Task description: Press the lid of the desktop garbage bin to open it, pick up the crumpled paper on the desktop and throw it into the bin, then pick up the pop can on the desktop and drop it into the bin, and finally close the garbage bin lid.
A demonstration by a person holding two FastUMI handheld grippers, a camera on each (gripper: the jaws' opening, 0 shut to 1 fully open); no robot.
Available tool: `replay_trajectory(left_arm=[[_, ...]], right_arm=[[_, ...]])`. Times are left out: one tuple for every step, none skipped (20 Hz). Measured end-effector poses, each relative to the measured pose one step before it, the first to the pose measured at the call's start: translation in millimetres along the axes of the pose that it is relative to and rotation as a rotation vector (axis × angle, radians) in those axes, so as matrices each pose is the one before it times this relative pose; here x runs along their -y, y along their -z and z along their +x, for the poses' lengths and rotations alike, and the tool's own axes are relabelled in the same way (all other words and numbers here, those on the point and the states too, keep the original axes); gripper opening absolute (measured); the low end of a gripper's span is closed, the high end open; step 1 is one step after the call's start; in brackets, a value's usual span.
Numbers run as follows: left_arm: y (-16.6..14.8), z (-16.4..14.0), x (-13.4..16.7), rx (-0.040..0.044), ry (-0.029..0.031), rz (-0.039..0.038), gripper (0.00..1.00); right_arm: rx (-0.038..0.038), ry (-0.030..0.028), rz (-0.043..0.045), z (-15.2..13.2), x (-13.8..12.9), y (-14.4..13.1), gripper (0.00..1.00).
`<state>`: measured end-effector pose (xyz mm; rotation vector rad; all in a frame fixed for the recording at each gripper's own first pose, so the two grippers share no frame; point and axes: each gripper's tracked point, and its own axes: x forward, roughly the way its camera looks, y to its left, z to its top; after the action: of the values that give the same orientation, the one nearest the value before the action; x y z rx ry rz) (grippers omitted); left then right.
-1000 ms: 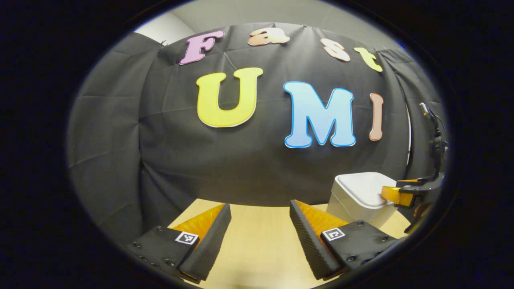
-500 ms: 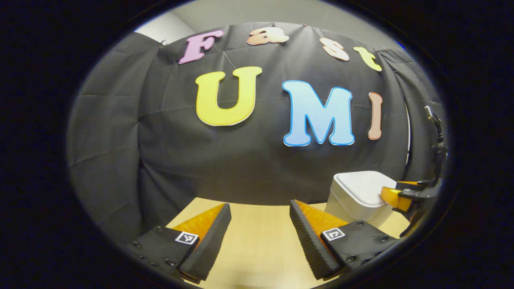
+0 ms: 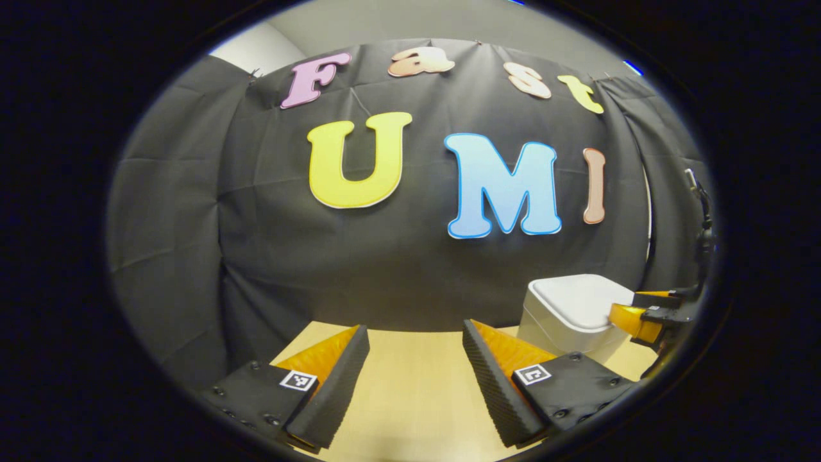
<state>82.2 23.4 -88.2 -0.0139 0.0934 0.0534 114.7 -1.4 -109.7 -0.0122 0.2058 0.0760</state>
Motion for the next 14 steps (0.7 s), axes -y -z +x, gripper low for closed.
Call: replay_trajectory(left_arm=[[-5.15, -1.75, 0.81, 0.01211, 0.00294, 0.00044, 1.0], [-7.03, -2.36, 1.0, 0.0155, 0.00537, -0.00114, 1.0], [-8.06, -3.13, 2.26, 0.01681, 0.00524, 0.00068, 0.96], [-5.09, -2.83, 0.85, 0.0128, 0.00358, 0.00289, 0.96], [-5.2, -3.35, 1.26, 0.01192, 0.00284, 0.00481, 1.0], [-4.05, -2.24, 0.7, 0.00721, 0.0014, 0.00601, 1.0], [-3.52, -3.41, 1.64, 0.00674, 0.00291, 0.00393, 1.0], [-3.02, -3.58, 1.81, 0.00518, 0.00484, -0.00033, 1.0], [-1.91, -3.69, 1.36, 0.00273, 0.00336, -0.00299, 1.0], [-1.67, -3.81, 0.57, 0.00158, 0.00084, -0.00238, 0.9], [-0.34, -3.59, -0.36, -0.001, 0.00077, -0.00346, 0.9], [0.23, -4.12, -0.13, -0.00257, 0.00109, -0.00352, 0.9], [-0.27, -4.45, -0.87, -0.00295, -0.00185, -0.00373, 0.9], [0.82, -4.53, -3.07, -0.00319, -0.004, -0.00157, 0.9]], right_arm=[[0.02086, -0.00213, -0.00042, -5.73, -1.19, -6.45, 0.88], [0.02996, 0.00095, -0.00224, -6.35, -2.51, -8.86, 0.88], [0.03745, 0.00527, -0.00417, -7.12, -0.45, -12.41, 0.88], [0.02606, 0.00304, -0.00327, -6.01, -0.97, -9.33, 0.88], [0.02315, 0.00148, -0.00275, -6.05, -2.34, -7.71, 0.88], [0.01512, -0.00042, -0.00187, -6.78, -2.43, -6.59, 0.88], [0.01228, -0.00172, 0.00044, -6.07, -1.52, -5.05, 0.88], [0.00787, -0.00129, 0.0021, -4.39, -1.39, -4.59, 0.88], [0.00537, -0.00081, 0.00497, -3.63, -0.12, -2.37, 0.88], [-0.00096, 0.00118, 0.00912, -4.64, -0.13, -2.14, 0.88], [0.00075, -0.00056, 0.00757, -3.23, -1.24, -1.15, 0.88], [0.00254, 0.00177, 0.00385, -4.17, -0.19, -1.29, 0.88], [0.00311, 0.00362, -0.00164, -3.18, 0.61, -1.81, 0.88], [0.00488, 0.00231, -0.0062, -3.2, 0.51, -1.59, 0.88]])
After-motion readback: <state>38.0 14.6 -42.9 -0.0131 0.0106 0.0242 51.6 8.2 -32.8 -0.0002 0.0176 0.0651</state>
